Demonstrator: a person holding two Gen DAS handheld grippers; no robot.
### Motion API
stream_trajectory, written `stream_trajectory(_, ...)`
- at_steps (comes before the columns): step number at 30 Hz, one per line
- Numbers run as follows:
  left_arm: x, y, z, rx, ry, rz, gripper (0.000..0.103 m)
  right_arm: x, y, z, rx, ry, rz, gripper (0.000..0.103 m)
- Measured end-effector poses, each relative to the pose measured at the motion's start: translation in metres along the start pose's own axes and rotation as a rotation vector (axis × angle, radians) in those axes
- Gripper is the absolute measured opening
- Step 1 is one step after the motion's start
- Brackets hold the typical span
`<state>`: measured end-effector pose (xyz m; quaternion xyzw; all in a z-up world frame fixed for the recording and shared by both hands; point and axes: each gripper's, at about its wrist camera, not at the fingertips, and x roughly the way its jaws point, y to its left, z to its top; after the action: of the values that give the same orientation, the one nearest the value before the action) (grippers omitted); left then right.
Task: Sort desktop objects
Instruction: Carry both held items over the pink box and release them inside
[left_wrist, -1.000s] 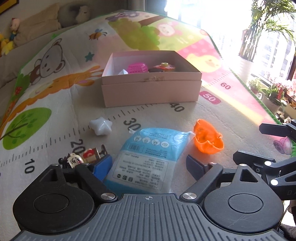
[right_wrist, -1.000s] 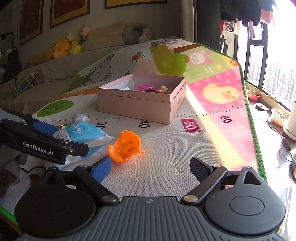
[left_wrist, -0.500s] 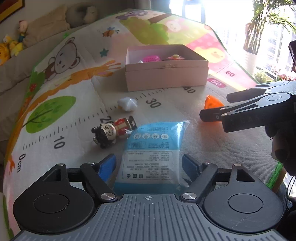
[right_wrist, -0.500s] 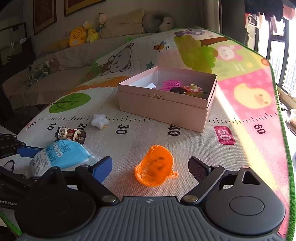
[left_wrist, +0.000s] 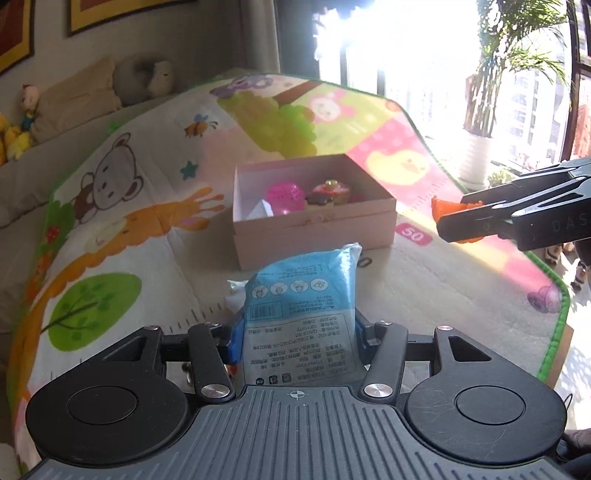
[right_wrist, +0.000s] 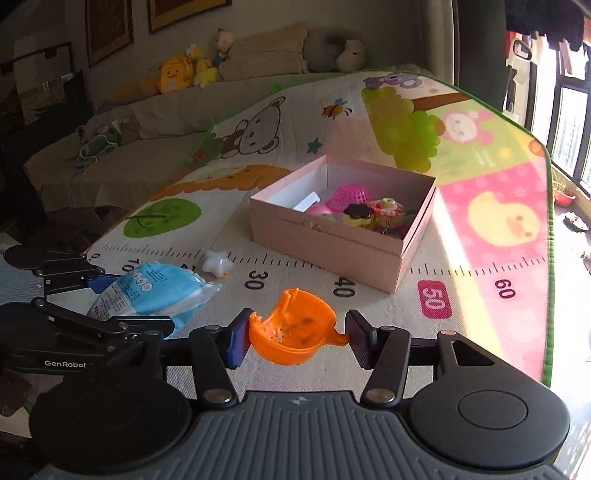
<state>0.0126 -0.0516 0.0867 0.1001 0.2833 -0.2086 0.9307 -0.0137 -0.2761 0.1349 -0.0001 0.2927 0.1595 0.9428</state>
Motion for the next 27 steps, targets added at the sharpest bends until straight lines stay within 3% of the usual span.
stream_trajectory(3,0.017,0.002,0.041,0.032,-0.075,-0.001,0.058,-0.02,-0.021,0.039,0.027,-0.119,-0.034,0.054)
stream_trajectory(6,0.065,0.001,0.085,0.049,-0.101,-0.007,0.058,-0.019,-0.036,0.066,0.01,-0.184,-0.098,0.054)
stream_trajectory(8,0.099,0.0,0.105,0.062,-0.119,-0.005,0.059,-0.008,-0.046,0.078,0.005,-0.196,-0.13,0.054)
stream_trajectory(11,0.151,-0.005,0.12,0.12,-0.099,0.025,0.071,0.017,-0.062,0.089,0.031,-0.169,-0.141,0.054)
stream_trajectory(13,0.163,-0.002,0.114,0.123,-0.067,0.043,0.079,0.034,-0.07,0.09,0.035,-0.152,-0.16,0.054)
stream_trajectory(16,0.147,0.011,0.091,0.069,-0.067,0.033,0.095,0.059,-0.08,0.088,0.04,-0.111,-0.145,0.054)
stream_trajectory(24,0.097,0.032,0.022,-0.015,-0.008,0.054,0.096,0.159,-0.068,0.082,0.079,0.096,-0.009,0.054)
stream_trajectory(27,0.086,0.04,-0.001,-0.049,0.02,0.097,0.098,0.185,-0.057,0.076,0.08,0.153,-0.03,0.055)
